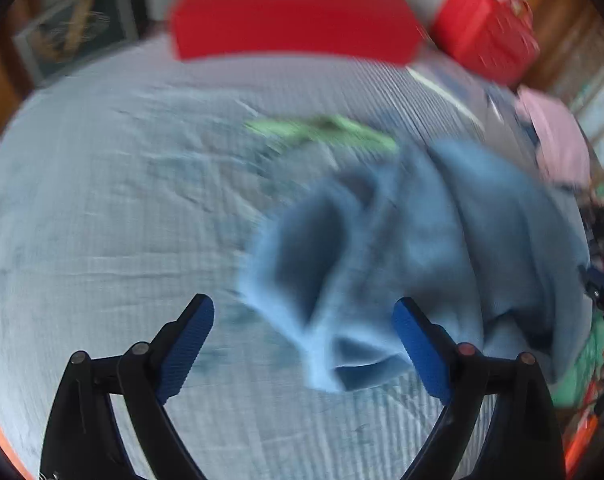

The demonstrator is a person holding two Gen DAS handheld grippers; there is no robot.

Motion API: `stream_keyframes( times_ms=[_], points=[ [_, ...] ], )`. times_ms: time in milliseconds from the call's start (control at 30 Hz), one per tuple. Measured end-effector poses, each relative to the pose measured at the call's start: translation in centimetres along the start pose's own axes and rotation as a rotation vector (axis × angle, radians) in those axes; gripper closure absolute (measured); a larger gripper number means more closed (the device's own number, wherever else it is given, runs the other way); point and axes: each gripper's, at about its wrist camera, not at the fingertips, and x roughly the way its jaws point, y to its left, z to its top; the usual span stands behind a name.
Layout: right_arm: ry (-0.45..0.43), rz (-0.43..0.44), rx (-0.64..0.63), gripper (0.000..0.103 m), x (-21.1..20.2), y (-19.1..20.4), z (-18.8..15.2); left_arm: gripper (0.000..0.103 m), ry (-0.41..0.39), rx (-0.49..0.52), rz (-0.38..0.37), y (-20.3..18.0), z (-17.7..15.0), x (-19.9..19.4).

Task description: Fold clothes

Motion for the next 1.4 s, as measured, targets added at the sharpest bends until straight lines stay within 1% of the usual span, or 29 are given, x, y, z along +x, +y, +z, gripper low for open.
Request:
stream_keyframes(
  times_ms=[33, 67, 100, 133, 167, 200, 233, 267, 300, 367, 433, 467, 600, 667, 767, 800, 833, 867, 900, 933, 967, 1000, 1033, 1100, 1133, 1200, 1233, 1333, 1400],
  points=[
    [0.011, -0.002, -0.033, 0.006, 0.7, 0.4, -0.3, 0.021, 0.024, 0.019, -0.014, -0.9, -0.1, 1.2],
    [0.008, -0.014, -0.052, 0.006, 1.2, 0.7, -0.4, 0.033, 0.045, 0.033, -0.01, -1.4, -0.2, 1.9],
    [-0.003, -0.037, -0.09, 0.006, 2.0, 1.3, -0.3, 0.062, 0.066, 0.047, -0.006, -2.0, -0.2, 2.6],
    [-0.01, -0.047, -0.122, 0.006, 2.6, 1.9, -0.3, 0.086, 0.082, 0.049, 0.018, -2.0, 0.0, 3.0],
    [-0.009, -0.059, -0.155, 0.006, 3.4, 2.6, 0.0, 0.093, 0.097, 0.051, 0.042, -2.1, 0.2, 3.3],
    [0.003, -0.068, -0.165, 0.022, 3.9, 3.1, 0.4, 0.093, 0.084, 0.037, 0.051, -1.7, 0.6, 2.9],
    [0.015, -0.07, -0.171, 0.07, 4.2, 3.6, 0.8, 0.095, 0.037, 0.03, 0.081, -0.8, 1.3, 1.3],
    [0.001, -0.06, -0.171, 0.091, 3.7, 4.0, 1.4, 0.095, -0.01, 0.023, 0.113, 0.1, 2.1, -0.3],
    [-0.014, -0.05, -0.17, 0.097, 3.3, 4.4, 2.1, 0.095, -0.058, 0.016, 0.144, 1.1, 2.9, -1.9],
    [-0.103, -0.021, -0.159, 0.097, 0.6, 5.0, 3.8, 0.095, -0.138, -0.002, 0.2, 3.1, 4.6, -5.3],
    [-0.223, 0.025, -0.155, 0.097, -3.2, 5.8, 5.9, 0.095, -0.209, -0.031, 0.26, 5.3, 6.0, -8.8],
    [-0.301, 0.034, -0.164, 0.097, -5.7, 6.5, 6.9, 0.097, -0.246, -0.051, 0.288, 6.6, 6.6, -10.8],
    [-0.507, 0.042, -0.198, 0.097, -12.6, 9.0, 9.7, 0.098, -0.393, -0.132, 0.4, 11.8, 8.9, -18.6],
    [-0.524, 0.071, -0.199, 0.097, -13.6, 9.9, 11.2, 0.098, -0.352, -0.129, 0.35, 12.6, 9.0, -18.5],
    [-0.482, 0.104, -0.23, 0.097, -12.2, 12.0, 13.5, 0.096, -0.289, -0.125, 0.275, 13.7, 9.2, -18.2],
    [-0.46, 0.127, -0.246, 0.097, -11.6, 12.8, 13.9, 0.089, -0.268, -0.123, 0.249, 14.0, 9.3, -18.1],
    [-0.44, 0.144, -0.26, 0.093, -11.0, 13.5, 14.2, 0.075, -0.249, -0.098, 0.217, 13.2, 9.0, -17.0],
    [-0.394, 0.138, -0.266, 0.088, -10.0, 14.1, 14.5, 0.064, -0.236, -0.084, 0.197, 12.6, 8.8, -16.3],
    [-0.349, 0.131, -0.272, 0.072, -9.0, 14.7, 14.8, 0.04, -0.223, -0.067, 0.18, 11.6, 8.7, -15.4],
    [-0.313, 0.092, -0.252, 0.051, -8.0, 14.7, 14.8, 0.027, -0.211, -0.043, 0.155, 10.2, 8.6, -14.2],
    [-0.277, 0.053, -0.233, 0.041, -7.0, 14.7, 14.7, 0.026, -0.199, -0.019, 0.129, 8.8, 8.6, -13.1],
    [-0.252, 0.016, -0.217, 0.035, -6.3, 14.1, 14.1, 0.026, -0.182, 0.005, 0.107, 7.5, 8.5, -12.0],
    [-0.227, -0.02, -0.201, 0.035, -5.5, 13.5, 13.5, 0.026, -0.165, 0.03, 0.085, 6.2, 8.4, -10.9],
    [-0.176, 0.003, -0.161, 0.034, -4.4, 11.4, 11.5, 0.026, -0.141, 0.069, 0.064, 3.9, 8.7, -9.3],
    [-0.153, 0.01, -0.133, 0.032, -4.0, 10.2, 10.4, 0.026, -0.123, 0.103, 0.047, 2.3, 9.1, -8.3],
    [-0.114, -0.002, -0.073, 0.028, -3.3, 7.9, 8.0, 0.026, -0.108, 0.151, 0.031, 0.4, 9.7, -6.8],
    [-0.095, -0.005, -0.032, 0.028, -3.0, 6.4, 6.6, 0.026, -0.098, 0.188, 0.022, -1.3, 10.1, -5.6],
    [-0.046, -0.017, 0.073, 0.028, -2.1, 3.0, 4.4, 0.026, -0.069, 0.26, -0.004, -5.1, 10.9, -2.6],
    [-0.022, -0.021, 0.138, 0.028, -1.8, 0.8, 2.7, 0.026, -0.038, 0.311, -0.003, -7.2, 10.9, -0.6]
  ],
)
